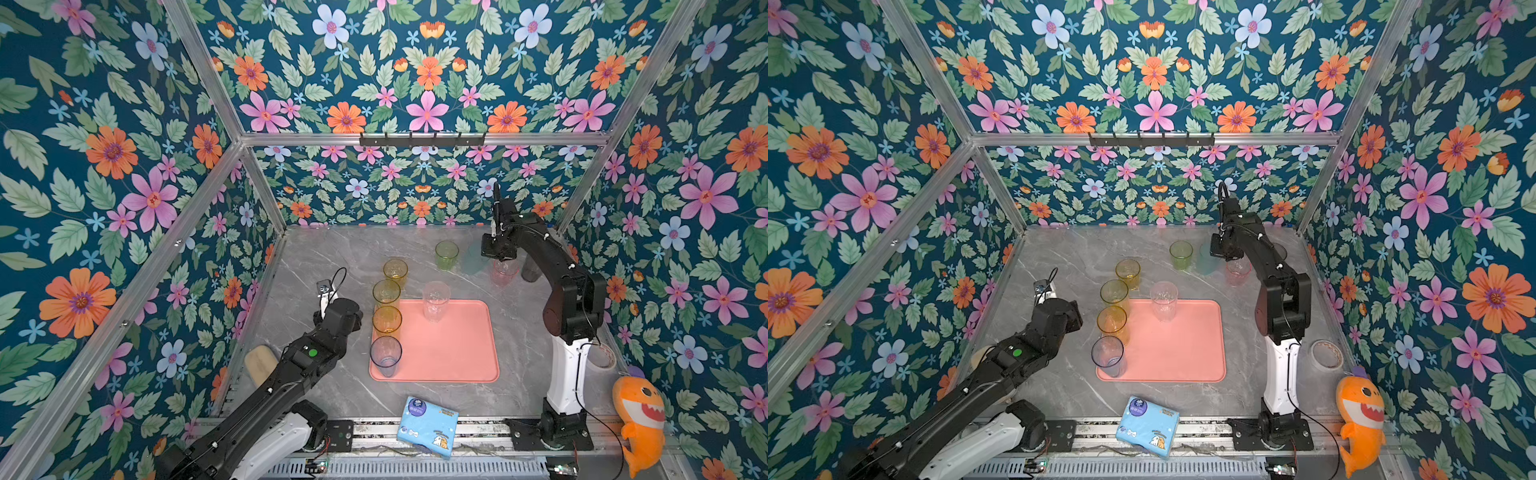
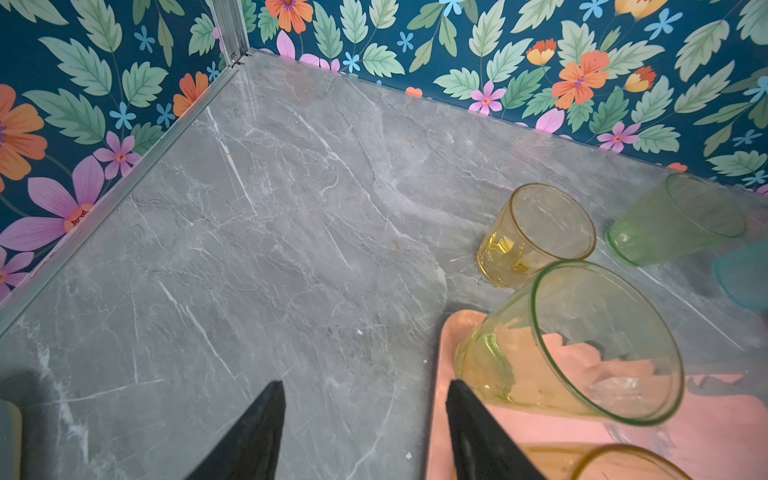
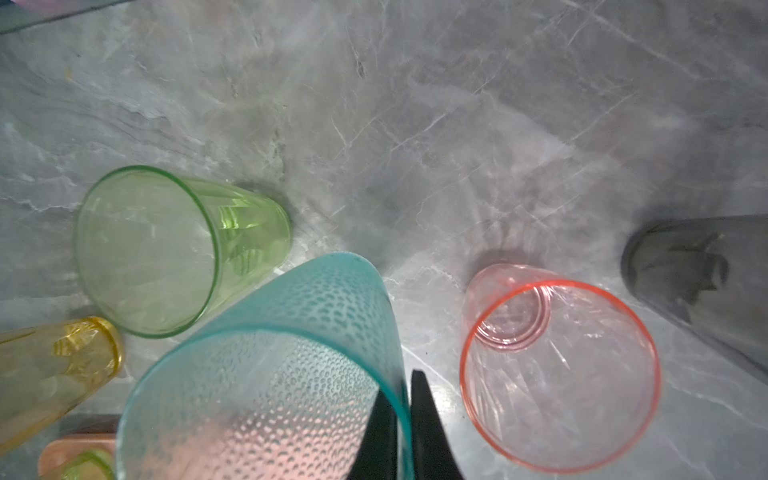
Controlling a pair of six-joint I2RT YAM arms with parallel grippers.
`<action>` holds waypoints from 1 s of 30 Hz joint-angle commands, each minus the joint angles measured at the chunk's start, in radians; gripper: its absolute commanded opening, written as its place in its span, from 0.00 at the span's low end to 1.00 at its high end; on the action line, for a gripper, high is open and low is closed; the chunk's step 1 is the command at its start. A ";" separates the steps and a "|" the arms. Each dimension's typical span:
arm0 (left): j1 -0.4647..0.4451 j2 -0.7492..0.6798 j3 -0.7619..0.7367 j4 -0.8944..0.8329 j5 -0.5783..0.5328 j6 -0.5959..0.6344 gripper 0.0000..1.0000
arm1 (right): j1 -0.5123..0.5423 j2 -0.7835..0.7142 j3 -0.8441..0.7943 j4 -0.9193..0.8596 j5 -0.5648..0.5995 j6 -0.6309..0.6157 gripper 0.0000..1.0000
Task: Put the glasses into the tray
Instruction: 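Lift the teal cup with the right gripper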
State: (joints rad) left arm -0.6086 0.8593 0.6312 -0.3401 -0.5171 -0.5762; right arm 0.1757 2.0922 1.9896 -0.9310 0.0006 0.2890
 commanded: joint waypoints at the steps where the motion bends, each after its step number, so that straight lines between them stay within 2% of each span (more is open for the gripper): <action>1: 0.001 -0.002 0.009 0.001 -0.006 0.008 0.64 | 0.002 -0.047 -0.019 -0.037 0.001 0.002 0.01; 21: 0.001 -0.018 0.010 0.004 -0.004 0.015 0.64 | 0.082 -0.293 -0.077 -0.192 0.094 0.007 0.00; 30: 0.001 -0.023 0.012 0.003 0.013 0.001 0.64 | 0.113 -0.421 -0.162 -0.223 0.112 0.015 0.00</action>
State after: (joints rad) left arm -0.6086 0.8387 0.6346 -0.3378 -0.5137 -0.5728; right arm 0.2806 1.6981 1.8400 -1.1244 0.0937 0.2893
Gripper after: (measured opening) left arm 0.644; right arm 0.071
